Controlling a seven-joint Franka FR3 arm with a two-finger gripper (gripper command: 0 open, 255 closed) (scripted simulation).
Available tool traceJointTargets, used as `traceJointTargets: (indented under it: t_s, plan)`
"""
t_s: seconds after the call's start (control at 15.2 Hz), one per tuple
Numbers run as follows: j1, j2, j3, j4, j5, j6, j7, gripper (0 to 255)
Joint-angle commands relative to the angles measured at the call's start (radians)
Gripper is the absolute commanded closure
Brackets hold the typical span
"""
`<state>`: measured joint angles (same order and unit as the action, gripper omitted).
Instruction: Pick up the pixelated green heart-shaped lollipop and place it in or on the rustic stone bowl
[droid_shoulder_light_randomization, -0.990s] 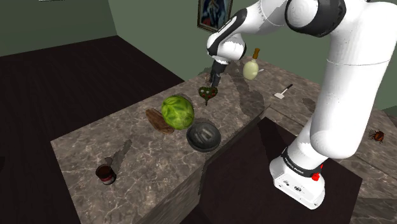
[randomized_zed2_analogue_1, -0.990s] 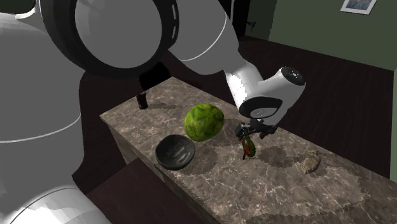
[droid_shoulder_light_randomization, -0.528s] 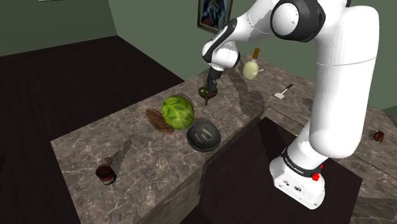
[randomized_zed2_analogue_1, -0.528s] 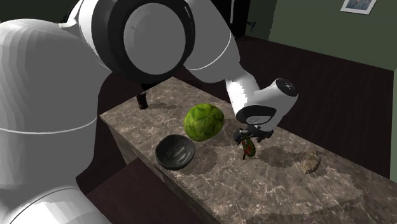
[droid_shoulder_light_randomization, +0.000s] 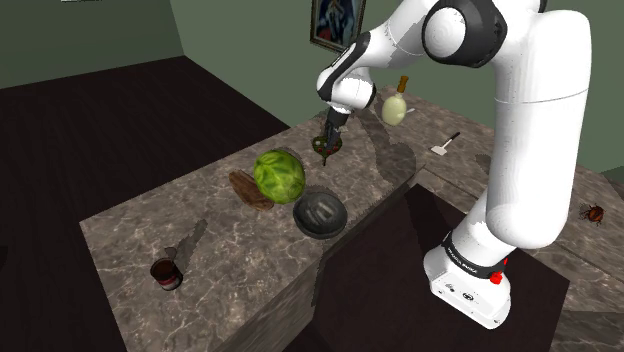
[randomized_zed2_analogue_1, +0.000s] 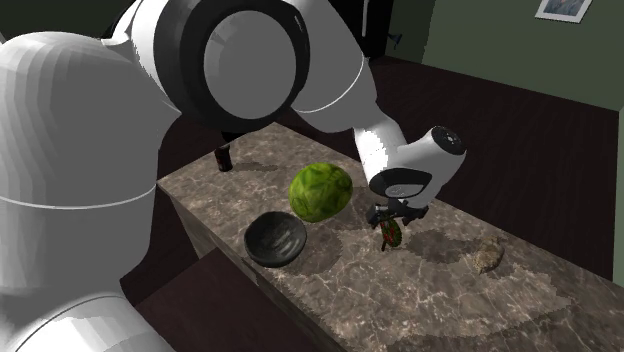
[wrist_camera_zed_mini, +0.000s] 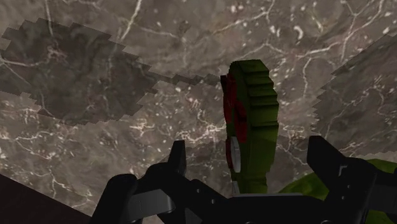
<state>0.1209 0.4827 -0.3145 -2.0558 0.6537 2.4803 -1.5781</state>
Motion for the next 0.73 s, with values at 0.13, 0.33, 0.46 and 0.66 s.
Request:
traceJointTargets:
  t_s: [0.13, 0.33, 0.46, 0.66]
  plan:
    - [0.000, 0.000, 0.000, 0.000, 0.000, 0.000, 0.000, 255]
    - [0.000, 0.000, 0.000, 0.000, 0.000, 0.000, 0.000, 255]
    - [0.000, 0.000, 0.000, 0.000, 0.000, 0.000, 0.000, 255]
    - [0.000, 0.000, 0.000, 0.000, 0.000, 0.000, 0.000, 255]
